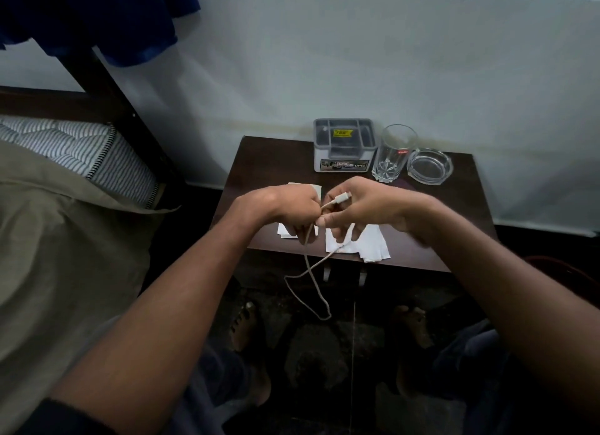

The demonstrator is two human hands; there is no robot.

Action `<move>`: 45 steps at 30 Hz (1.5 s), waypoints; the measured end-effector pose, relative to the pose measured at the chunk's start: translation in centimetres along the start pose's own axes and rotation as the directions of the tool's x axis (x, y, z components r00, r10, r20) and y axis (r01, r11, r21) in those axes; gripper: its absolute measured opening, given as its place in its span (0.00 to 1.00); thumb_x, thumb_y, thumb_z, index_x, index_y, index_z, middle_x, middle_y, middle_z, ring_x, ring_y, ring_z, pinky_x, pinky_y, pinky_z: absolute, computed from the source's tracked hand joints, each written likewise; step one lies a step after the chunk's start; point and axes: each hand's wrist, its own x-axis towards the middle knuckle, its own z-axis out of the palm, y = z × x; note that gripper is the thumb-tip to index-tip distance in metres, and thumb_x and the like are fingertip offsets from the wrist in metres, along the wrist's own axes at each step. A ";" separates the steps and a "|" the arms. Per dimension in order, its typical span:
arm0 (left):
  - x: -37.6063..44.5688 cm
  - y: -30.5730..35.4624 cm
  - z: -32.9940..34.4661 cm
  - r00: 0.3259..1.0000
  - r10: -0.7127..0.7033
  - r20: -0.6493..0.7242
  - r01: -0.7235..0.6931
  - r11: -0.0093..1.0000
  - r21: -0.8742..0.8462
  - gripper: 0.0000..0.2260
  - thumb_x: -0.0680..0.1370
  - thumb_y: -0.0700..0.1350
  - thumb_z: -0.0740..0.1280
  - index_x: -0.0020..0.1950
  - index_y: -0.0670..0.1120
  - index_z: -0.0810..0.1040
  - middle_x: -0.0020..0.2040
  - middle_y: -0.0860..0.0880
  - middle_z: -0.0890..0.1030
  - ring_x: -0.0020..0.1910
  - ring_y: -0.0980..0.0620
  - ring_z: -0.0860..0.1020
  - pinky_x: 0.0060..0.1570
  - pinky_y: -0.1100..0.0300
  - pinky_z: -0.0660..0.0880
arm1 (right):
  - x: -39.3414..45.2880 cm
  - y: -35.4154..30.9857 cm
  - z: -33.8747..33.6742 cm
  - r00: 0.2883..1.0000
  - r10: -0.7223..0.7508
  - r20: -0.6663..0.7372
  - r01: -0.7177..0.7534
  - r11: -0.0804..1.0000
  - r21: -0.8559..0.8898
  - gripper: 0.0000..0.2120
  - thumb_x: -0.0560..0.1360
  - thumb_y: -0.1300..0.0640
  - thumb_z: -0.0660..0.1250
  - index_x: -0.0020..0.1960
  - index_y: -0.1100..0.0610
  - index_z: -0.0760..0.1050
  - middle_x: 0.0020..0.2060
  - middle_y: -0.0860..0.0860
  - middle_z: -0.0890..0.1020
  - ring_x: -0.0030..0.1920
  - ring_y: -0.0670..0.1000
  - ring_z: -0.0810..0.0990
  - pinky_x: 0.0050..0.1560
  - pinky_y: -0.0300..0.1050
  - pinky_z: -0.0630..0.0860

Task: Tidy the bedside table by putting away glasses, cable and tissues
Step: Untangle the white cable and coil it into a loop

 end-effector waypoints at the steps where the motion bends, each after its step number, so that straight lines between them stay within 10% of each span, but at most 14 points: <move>1: 0.0 -0.1 -0.1 1.000 0.008 0.019 -0.007 0.999 -0.041 0.14 0.81 0.35 0.59 0.52 0.39 0.85 0.39 0.46 0.88 0.41 0.49 0.88 0.47 0.55 0.84 | 0.1 0.1 0.0 0.999 -0.031 -0.028 0.032 0.999 0.040 0.07 0.78 0.57 0.78 0.49 0.60 0.83 0.39 0.58 0.86 0.42 0.56 0.87 0.41 0.47 0.82; 14: 0.9 -1.1 -0.8 0.959 0.072 -0.275 -0.202 0.852 -0.482 0.08 0.86 0.38 0.62 0.63 0.42 0.79 0.49 0.41 0.89 0.44 0.46 0.90 0.43 0.56 0.86 | 2.8 0.5 1.9 0.899 0.153 -0.410 0.125 0.809 0.575 0.05 0.78 0.58 0.76 0.48 0.59 0.81 0.43 0.58 0.84 0.41 0.54 0.85 0.40 0.45 0.85; 19: 0.9 -1.7 -0.9 0.783 0.123 -0.609 -0.106 0.992 0.064 0.21 0.79 0.48 0.75 0.70 0.54 0.75 0.54 0.55 0.85 0.49 0.52 0.85 0.54 0.50 0.83 | 3.4 0.2 2.2 0.925 0.199 -0.323 0.032 0.808 0.588 0.06 0.85 0.57 0.66 0.56 0.60 0.78 0.45 0.56 0.84 0.41 0.56 0.89 0.45 0.49 0.85; 23: 0.9 -1.7 -1.3 0.731 0.465 -0.500 -0.206 0.848 0.488 0.29 0.78 0.44 0.76 0.76 0.59 0.73 0.74 0.55 0.75 0.70 0.50 0.75 0.66 0.50 0.76 | 2.7 -0.3 1.2 0.955 0.140 -0.263 0.018 0.856 0.517 0.07 0.84 0.58 0.66 0.47 0.57 0.77 0.35 0.52 0.77 0.32 0.49 0.76 0.38 0.43 0.77; 27: 0.8 -1.9 -1.2 0.821 0.353 -0.449 -0.163 0.898 0.409 0.09 0.84 0.44 0.65 0.54 0.55 0.85 0.43 0.55 0.84 0.46 0.48 0.82 0.50 0.50 0.80 | 1.8 -0.1 -0.5 0.963 0.107 -0.247 0.025 0.878 0.478 0.06 0.81 0.55 0.71 0.52 0.58 0.80 0.33 0.50 0.75 0.31 0.47 0.71 0.34 0.41 0.74; 29: 0.7 -1.8 -1.2 0.914 0.245 -0.323 -0.248 0.968 0.030 0.15 0.88 0.47 0.61 0.47 0.50 0.85 0.34 0.55 0.77 0.33 0.53 0.77 0.41 0.55 0.78 | 1.3 -0.1 -1.1 0.970 0.116 -0.212 -0.008 0.891 0.454 0.10 0.80 0.49 0.73 0.50 0.55 0.80 0.32 0.48 0.74 0.31 0.47 0.71 0.35 0.41 0.73; 31: 0.1 -1.5 -1.9 0.966 0.214 -0.142 -0.257 0.818 -0.515 0.18 0.89 0.47 0.57 0.44 0.46 0.79 0.29 0.54 0.73 0.27 0.55 0.72 0.38 0.58 0.78 | 1.0 -0.1 -1.5 0.978 0.131 -0.165 -0.043 0.889 0.455 0.14 0.80 0.43 0.71 0.46 0.53 0.80 0.32 0.48 0.75 0.31 0.47 0.71 0.37 0.42 0.75; 34: -1.1 -1.3 -3.4 0.968 0.241 -0.075 -0.137 0.256 -0.957 0.15 0.87 0.45 0.58 0.43 0.47 0.77 0.29 0.53 0.75 0.27 0.54 0.77 0.46 0.55 0.85 | 0.9 -0.3 -1.2 0.982 0.131 -0.136 -0.042 0.854 0.519 0.21 0.85 0.40 0.62 0.42 0.54 0.77 0.32 0.48 0.75 0.32 0.49 0.73 0.45 0.48 0.79; 37: -0.6 -0.9 -3.5 0.933 0.227 -0.278 -0.201 -0.308 -0.930 0.19 0.88 0.45 0.56 0.43 0.44 0.81 0.43 0.43 0.88 0.44 0.44 0.89 0.59 0.48 0.84 | 1.1 -0.4 0.1 0.985 0.121 -0.124 -0.035 0.841 0.540 0.25 0.87 0.39 0.56 0.43 0.57 0.76 0.32 0.51 0.76 0.33 0.51 0.76 0.55 0.56 0.81; 39: 0.5 -0.4 -3.1 0.888 0.191 -0.419 -0.317 -0.404 -0.858 0.19 0.89 0.47 0.54 0.46 0.45 0.81 0.53 0.39 0.89 0.54 0.42 0.88 0.67 0.48 0.79 | 1.4 -0.4 1.3 0.987 0.142 -0.075 -0.086 0.862 0.500 0.25 0.88 0.40 0.55 0.44 0.58 0.76 0.35 0.53 0.78 0.35 0.53 0.80 0.56 0.58 0.81; 42: 1.8 0.2 -2.5 0.831 0.133 -0.540 -0.525 -0.132 -0.841 0.18 0.89 0.47 0.54 0.52 0.45 0.82 0.58 0.42 0.88 0.61 0.47 0.86 0.68 0.55 0.77 | 1.3 -0.5 2.6 0.987 0.156 0.035 -0.157 0.902 0.401 0.23 0.88 0.44 0.56 0.48 0.60 0.77 0.36 0.55 0.79 0.37 0.57 0.83 0.55 0.57 0.81; 45: 2.5 0.0 -1.6 0.735 0.233 -0.637 -0.631 0.581 -0.515 0.16 0.87 0.46 0.61 0.58 0.41 0.87 0.59 0.46 0.88 0.62 0.53 0.85 0.66 0.62 0.78 | 0.7 -1.2 2.2 0.995 0.058 0.086 -0.087 0.918 0.386 0.14 0.86 0.51 0.62 0.48 0.59 0.78 0.34 0.54 0.78 0.32 0.54 0.81 0.47 0.53 0.81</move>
